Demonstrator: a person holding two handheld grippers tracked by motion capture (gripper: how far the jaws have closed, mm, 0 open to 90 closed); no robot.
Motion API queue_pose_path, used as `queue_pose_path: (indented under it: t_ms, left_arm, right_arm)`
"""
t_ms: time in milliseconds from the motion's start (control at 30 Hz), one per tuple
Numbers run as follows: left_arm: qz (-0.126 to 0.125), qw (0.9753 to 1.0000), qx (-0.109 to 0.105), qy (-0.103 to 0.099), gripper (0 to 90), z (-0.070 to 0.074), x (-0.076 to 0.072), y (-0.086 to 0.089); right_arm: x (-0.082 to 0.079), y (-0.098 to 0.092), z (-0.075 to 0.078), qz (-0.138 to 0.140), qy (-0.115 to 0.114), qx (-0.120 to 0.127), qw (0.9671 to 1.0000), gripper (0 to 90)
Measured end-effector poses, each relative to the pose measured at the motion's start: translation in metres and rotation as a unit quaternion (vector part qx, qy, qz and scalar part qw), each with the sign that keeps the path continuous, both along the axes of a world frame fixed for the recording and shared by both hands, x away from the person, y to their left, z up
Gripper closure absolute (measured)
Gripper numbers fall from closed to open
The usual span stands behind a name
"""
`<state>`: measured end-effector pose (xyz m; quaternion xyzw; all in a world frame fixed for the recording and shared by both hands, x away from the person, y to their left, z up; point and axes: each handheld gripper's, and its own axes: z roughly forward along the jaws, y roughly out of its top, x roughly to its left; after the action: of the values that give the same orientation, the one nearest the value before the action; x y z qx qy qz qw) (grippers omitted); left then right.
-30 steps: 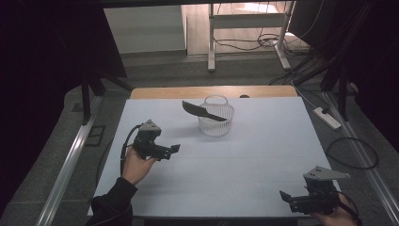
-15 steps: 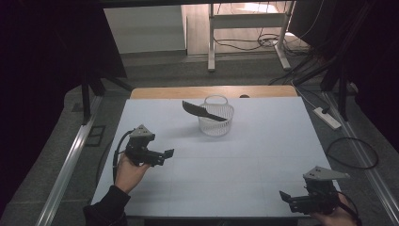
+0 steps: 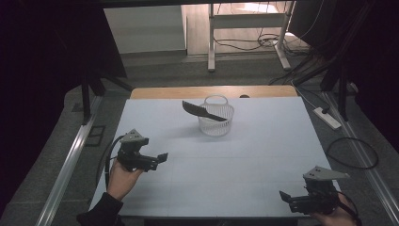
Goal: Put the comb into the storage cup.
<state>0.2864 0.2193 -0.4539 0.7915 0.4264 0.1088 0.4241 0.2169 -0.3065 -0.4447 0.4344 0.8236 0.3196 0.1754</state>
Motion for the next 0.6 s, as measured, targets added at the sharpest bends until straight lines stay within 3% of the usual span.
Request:
queue_pose_path:
  t_ms: [600]
  left_arm:
    - [0.016, 0.9999, 0.002, 0.003, 0.0, 0.000, -0.032, 0.022]
  right_arm:
    - [0.000, 0.001, 0.000, 0.001, 0.002, -0.001, 1.0000, 0.0]
